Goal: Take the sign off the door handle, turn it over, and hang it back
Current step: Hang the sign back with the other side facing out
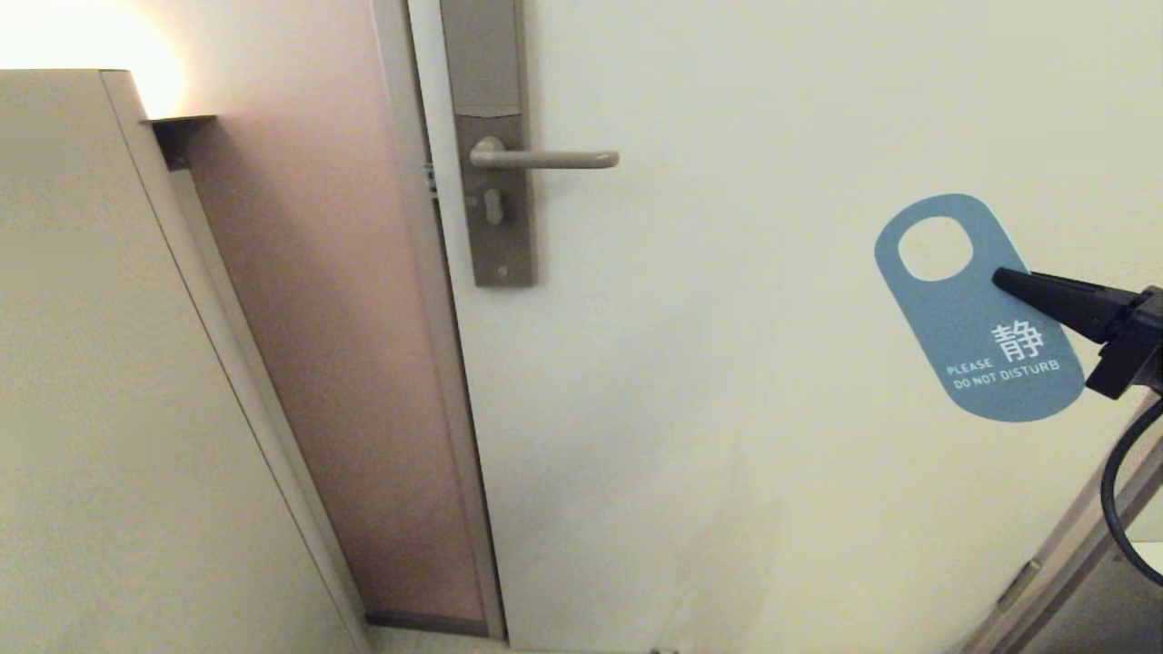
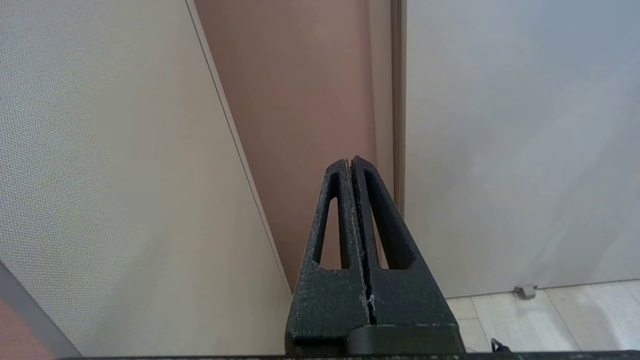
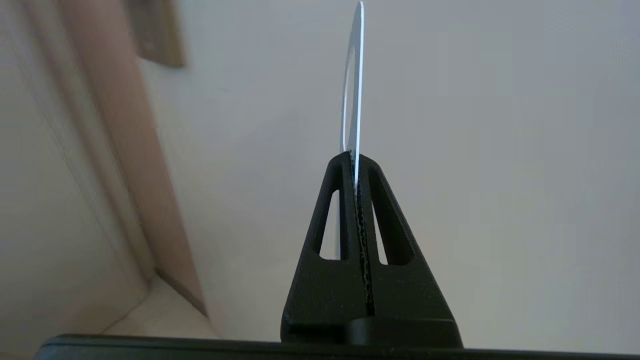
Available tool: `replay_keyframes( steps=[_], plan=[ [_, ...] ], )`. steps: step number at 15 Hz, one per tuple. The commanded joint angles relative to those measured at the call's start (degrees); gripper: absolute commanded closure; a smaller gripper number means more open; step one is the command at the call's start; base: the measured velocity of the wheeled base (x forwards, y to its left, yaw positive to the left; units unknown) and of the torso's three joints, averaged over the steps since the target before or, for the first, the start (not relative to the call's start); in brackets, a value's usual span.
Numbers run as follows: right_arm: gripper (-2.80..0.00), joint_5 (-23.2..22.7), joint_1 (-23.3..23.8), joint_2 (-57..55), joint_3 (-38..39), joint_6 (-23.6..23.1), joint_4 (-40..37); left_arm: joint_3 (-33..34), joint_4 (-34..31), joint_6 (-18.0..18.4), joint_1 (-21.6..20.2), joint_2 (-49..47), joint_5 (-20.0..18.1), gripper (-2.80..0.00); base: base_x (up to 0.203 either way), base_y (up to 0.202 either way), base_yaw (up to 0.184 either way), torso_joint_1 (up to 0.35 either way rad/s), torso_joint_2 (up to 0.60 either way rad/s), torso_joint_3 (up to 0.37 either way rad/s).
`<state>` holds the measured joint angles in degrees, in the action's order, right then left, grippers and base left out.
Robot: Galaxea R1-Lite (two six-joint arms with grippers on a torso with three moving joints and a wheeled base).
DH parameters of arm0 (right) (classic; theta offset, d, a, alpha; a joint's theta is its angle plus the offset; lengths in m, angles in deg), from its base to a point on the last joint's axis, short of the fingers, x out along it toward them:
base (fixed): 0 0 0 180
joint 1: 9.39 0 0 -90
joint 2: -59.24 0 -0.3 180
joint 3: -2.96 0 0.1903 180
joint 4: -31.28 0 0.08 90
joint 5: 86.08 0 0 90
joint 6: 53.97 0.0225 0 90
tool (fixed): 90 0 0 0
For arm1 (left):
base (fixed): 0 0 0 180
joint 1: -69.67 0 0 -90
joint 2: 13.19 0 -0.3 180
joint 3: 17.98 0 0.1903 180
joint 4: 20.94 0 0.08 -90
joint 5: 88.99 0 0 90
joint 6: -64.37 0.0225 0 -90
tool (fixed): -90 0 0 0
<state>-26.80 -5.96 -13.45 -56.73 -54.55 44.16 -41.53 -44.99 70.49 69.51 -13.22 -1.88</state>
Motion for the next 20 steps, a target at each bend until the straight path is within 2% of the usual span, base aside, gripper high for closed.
replay_keyframes(
  steps=[1,3,6,10,15,20],
  plan=[
    [0.00,-0.3,-3.4,-1.2,-1.5,0.0,0.2,0.0,0.0,0.0,0.0,0.0,0.0,0.00,0.000,0.000,0.000,0.000,0.00,0.000],
    [0.00,-0.3,-5.8,-1.9,-2.9,0.3,0.5,0.0,0.0,0.0,0.0,0.0,0.0,0.00,0.000,0.000,0.000,0.000,0.00,0.000],
    [0.00,-0.3,-7.3,-5.5,-3.9,1.5,7.0,0.0,0.0,0.0,0.0,0.0,0.0,0.00,0.000,0.000,0.000,0.000,0.00,0.000],
    [0.00,-0.3,-8.7,-8.9,-6.2,1.6,7.9,0.0,0.0,0.0,0.0,0.0,0.0,0.00,0.000,0.000,0.000,0.000,0.00,0.000],
    [0.00,-0.1,-13.5,-16.0,-11.2,1.8,13.9,0.0,0.0,0.0,0.0,0.0,0.0,0.00,0.000,0.000,0.000,0.000,0.00,0.000],
    [0.00,0.1,-15.9,-22.6,-18.7,1.8,15.0,0.0,0.0,0.0,0.0,0.0,0.0,0.00,0.000,0.000,0.000,0.000,0.00,0.000]
  ],
)
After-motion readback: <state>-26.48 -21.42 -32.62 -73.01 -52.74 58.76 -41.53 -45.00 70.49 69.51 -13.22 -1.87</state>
